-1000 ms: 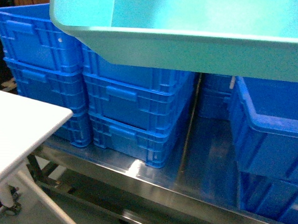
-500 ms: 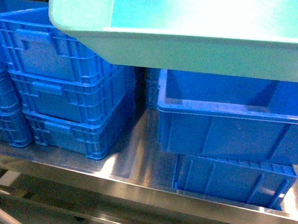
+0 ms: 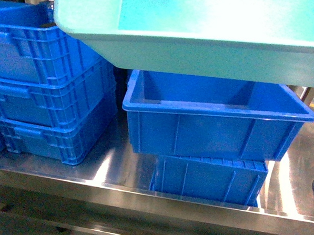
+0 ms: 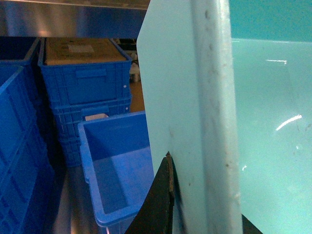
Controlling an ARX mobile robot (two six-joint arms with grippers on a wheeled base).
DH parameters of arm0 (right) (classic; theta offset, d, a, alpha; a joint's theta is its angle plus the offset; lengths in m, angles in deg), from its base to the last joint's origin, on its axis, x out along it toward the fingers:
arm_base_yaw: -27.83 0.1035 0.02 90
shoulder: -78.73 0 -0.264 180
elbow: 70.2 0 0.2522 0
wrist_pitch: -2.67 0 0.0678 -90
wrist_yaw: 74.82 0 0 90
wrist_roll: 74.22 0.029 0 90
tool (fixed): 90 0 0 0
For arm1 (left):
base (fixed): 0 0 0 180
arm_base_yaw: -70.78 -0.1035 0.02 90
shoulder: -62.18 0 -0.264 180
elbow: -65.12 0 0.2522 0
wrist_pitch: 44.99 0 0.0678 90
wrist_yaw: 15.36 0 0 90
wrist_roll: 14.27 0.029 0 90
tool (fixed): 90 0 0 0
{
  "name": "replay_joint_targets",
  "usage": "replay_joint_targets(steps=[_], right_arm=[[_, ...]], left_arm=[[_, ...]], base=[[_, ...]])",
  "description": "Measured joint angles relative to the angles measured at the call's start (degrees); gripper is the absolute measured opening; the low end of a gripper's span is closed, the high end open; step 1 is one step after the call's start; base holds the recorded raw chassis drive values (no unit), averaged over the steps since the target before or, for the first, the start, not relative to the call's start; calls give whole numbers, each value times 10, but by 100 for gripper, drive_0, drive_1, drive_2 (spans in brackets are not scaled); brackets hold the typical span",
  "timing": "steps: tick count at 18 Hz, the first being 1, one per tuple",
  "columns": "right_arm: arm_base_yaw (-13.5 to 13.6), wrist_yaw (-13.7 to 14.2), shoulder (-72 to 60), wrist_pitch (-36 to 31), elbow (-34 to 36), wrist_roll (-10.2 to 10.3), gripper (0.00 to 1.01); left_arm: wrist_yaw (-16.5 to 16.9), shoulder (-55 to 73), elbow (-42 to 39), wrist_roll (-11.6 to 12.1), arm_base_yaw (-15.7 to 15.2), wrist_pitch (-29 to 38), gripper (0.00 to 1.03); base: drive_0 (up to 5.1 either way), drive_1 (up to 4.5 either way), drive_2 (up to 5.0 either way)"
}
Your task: Stack blue boxes stably on right
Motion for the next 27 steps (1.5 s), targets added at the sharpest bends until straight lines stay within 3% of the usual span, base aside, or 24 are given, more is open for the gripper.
replay_joint_targets(steps=[23,27], right_arm=[[2,2,0,1,0,2,2],[2,1,-3,3,0,2,2]], left_arm=[[0,-3,0,2,-1,0,6],[1,-2,0,2,-2,-3,6]], base=[[-1,428,-430],[0,0,0]])
